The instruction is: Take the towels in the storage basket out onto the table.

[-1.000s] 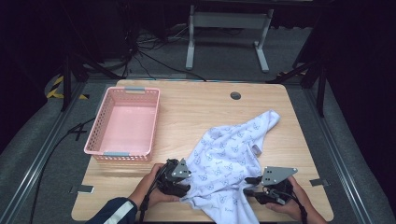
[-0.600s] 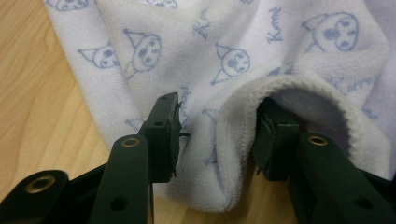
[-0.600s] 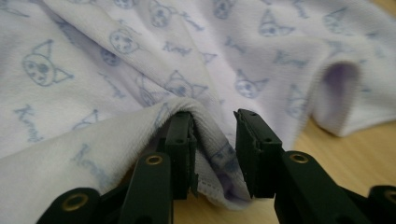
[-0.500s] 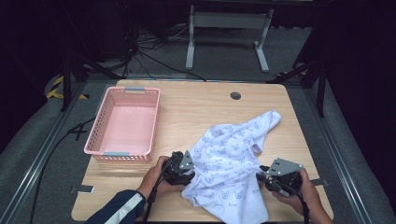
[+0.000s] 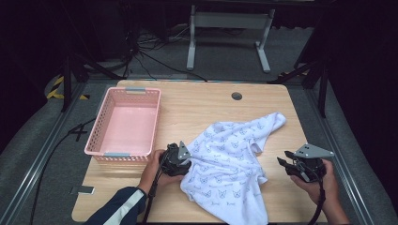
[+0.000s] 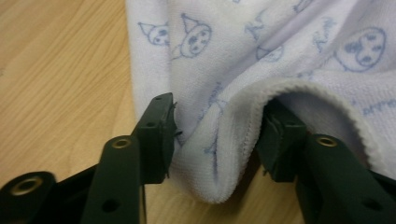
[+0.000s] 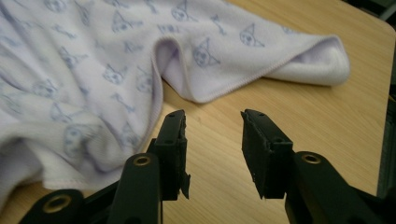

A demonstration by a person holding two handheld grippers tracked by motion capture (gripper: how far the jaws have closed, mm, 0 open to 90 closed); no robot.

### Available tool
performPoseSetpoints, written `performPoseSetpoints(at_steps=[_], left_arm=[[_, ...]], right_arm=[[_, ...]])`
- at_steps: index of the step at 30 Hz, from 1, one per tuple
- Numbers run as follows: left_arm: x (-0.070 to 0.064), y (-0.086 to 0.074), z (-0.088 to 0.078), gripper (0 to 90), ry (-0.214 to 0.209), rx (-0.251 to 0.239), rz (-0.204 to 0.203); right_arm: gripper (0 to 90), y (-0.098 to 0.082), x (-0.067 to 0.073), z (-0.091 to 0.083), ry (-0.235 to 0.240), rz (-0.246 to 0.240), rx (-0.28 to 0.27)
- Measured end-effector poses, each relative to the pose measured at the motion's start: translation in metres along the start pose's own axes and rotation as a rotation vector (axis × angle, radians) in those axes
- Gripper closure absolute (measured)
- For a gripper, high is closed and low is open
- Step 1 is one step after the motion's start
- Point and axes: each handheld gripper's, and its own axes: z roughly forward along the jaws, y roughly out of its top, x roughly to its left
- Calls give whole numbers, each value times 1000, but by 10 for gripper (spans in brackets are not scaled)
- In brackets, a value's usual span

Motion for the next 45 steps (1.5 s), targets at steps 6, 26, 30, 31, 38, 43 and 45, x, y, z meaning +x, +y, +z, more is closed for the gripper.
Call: performPoseSetpoints(at_steps=[6, 26, 30, 31, 38, 43, 45], left_arm=[[-3, -7, -33, 438, -40, -63, -6], [-26, -58, -65, 404, -156, -70, 5], [-27, -57, -66, 406, -154, -79, 6], [-27, -56, -66, 406, -158, -89, -4], [-31, -49, -62, 430, -187, -84, 32], [-40, -28, -46, 457, -241, -91, 72], [-43, -21, -39, 453, -251, -85, 90]], right_arm=[[604, 15, 40, 6, 221, -55, -87], [757, 36, 216, 76, 599, -468, 86], [885, 42, 200, 73, 570, -456, 49], [888, 45, 192, 68, 557, -441, 30], [888, 60, 139, 57, 473, -269, -65], [885, 56, 96, 72, 413, -113, -10], [886, 50, 85, 80, 345, -115, 33]])
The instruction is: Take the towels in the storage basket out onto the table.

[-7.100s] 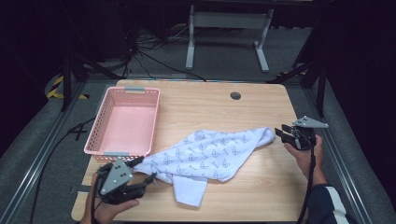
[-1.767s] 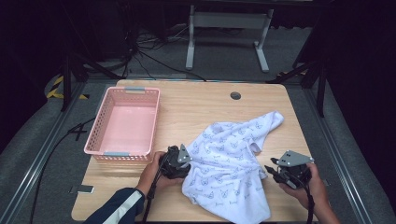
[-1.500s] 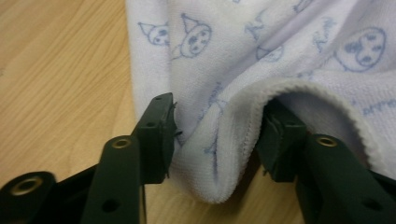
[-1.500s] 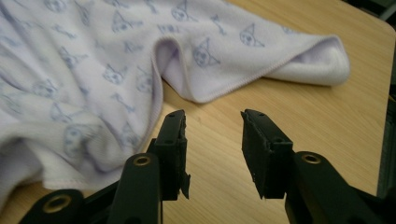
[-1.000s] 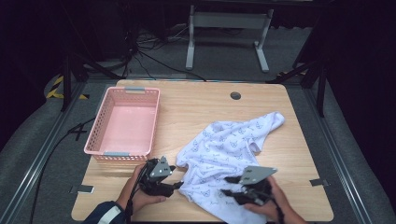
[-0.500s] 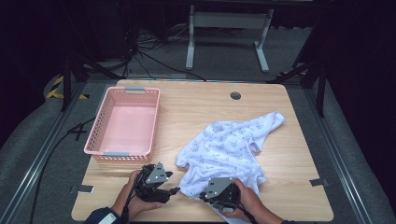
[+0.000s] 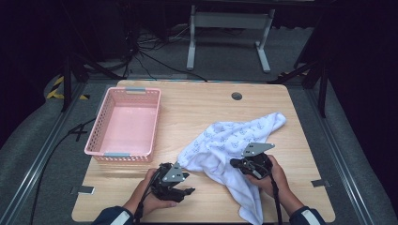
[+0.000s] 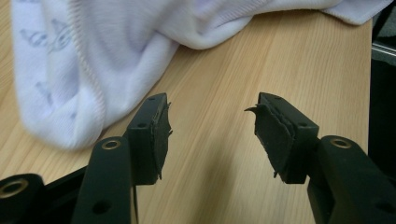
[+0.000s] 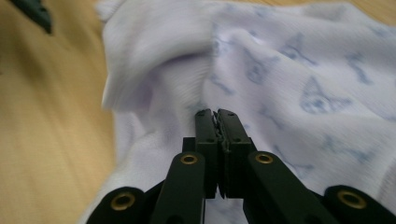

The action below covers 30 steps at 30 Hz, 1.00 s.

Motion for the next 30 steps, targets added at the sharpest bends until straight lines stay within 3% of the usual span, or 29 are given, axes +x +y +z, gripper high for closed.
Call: performPoseSetpoints(at_steps=[1, 3, 5, 9, 11, 15, 18, 21, 22, 23, 25, 26, 28, 30], left_arm=[[0, 5, 5, 452, 3, 10, 20], [0, 13, 12, 442, 6, 0, 25], [0, 25, 19, 439, 7, -13, 34], [1, 52, 22, 424, 37, -97, 37], [2, 60, 20, 421, 32, -127, 29], [3, 68, 28, 414, 16, -123, 24], [5, 73, 45, 432, 30, -60, 31], [12, 75, 60, 519, 39, -11, 14], [14, 75, 64, 585, 31, 4, 16], [16, 75, 66, 653, 57, 10, 40], [18, 74, 64, 866, 49, 8, 33], [19, 73, 61, 866, 36, 25, 40], [17, 69, 49, 899, 31, 39, 73], [14, 59, 26, 899, 22, 36, 82]], right_arm=[[885, -2, -5, 2, -1, 18, 11], [878, -5, -12, 7, -25, 12, 38], [838, -8, -15, 11, -20, 22, 55], [815, -9, -12, 7, 3, 11, 33], [803, -8, -8, 2, 26, -4, 18], [811, -7, 0, -2, 47, -21, 7], [770, -6, 7, -2, 56, -45, 11], [723, -5, 11, -6, 52, -62, 1], [684, -6, 10, -9, 38, -64, -6], [662, -7, 9, -13, 36, -53, -13], [622, -9, 6, -18, 23, -52, -16], [596, -12, 3, -24, -12, -45, -24], [559, -23, -10, -37, -39, -11, -35], [559, -30, -16, -40, -48, 15, -24]])
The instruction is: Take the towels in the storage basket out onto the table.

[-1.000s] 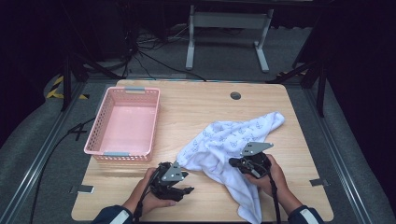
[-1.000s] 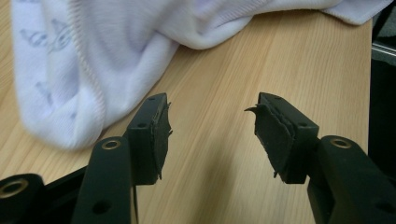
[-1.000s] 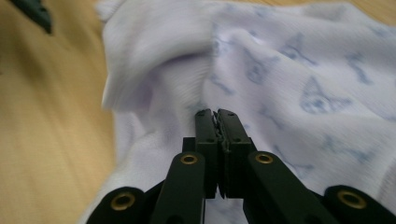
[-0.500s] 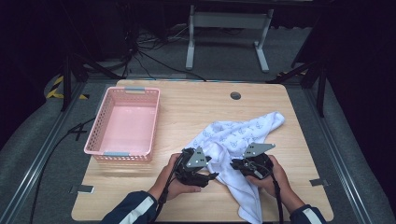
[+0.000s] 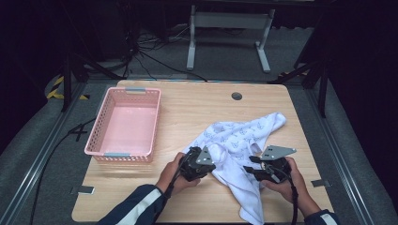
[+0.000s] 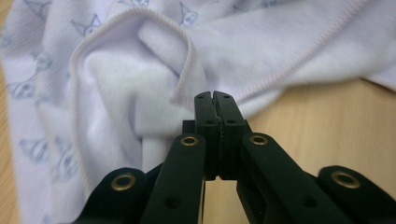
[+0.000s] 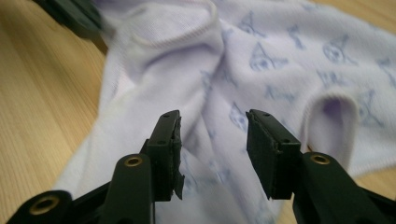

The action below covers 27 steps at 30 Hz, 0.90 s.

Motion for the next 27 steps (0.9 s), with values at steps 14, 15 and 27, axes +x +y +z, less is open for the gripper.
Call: performPoseSetpoints(at_steps=[14, 15, 27], left_arm=[[-2, 20, 14, 614, -4, -65, -23], [-2, 25, 19, 615, -7, -57, -18], [13, 33, 45, 880, -18, 103, -14]], right_arm=[[555, -13, 2, 4, 13, 7, 73], [555, -15, 4, 5, 19, 8, 82], [546, -35, 7, 2, 24, 9, 124]])
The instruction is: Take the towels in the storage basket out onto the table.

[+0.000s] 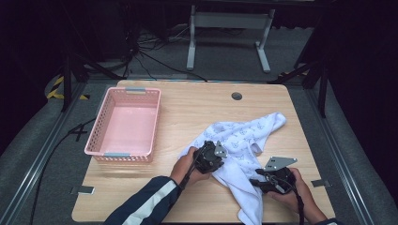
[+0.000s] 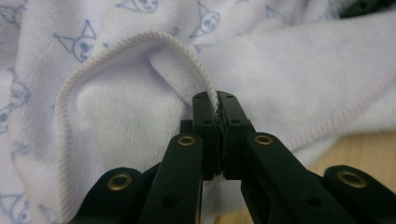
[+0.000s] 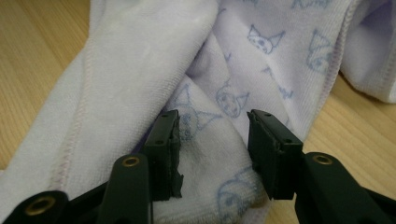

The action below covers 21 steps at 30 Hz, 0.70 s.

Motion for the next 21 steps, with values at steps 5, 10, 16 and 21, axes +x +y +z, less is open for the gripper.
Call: performPoseSetpoints(at_steps=[5, 10, 16, 21], left_arm=[[-14, -33, -47, 880, -18, -51, -7], [-43, -78, -94, 879, -52, -93, -36], [-80, -126, -104, 872, -114, -62, -90], [-94, -141, -110, 743, -106, -70, -108]], right_arm=[[541, -7, -2, -3, -11, 13, 10], [534, -14, -3, -10, -5, 39, 10], [518, -7, -5, -18, -8, 52, -56], [529, -7, -5, -21, -35, 59, -79]])
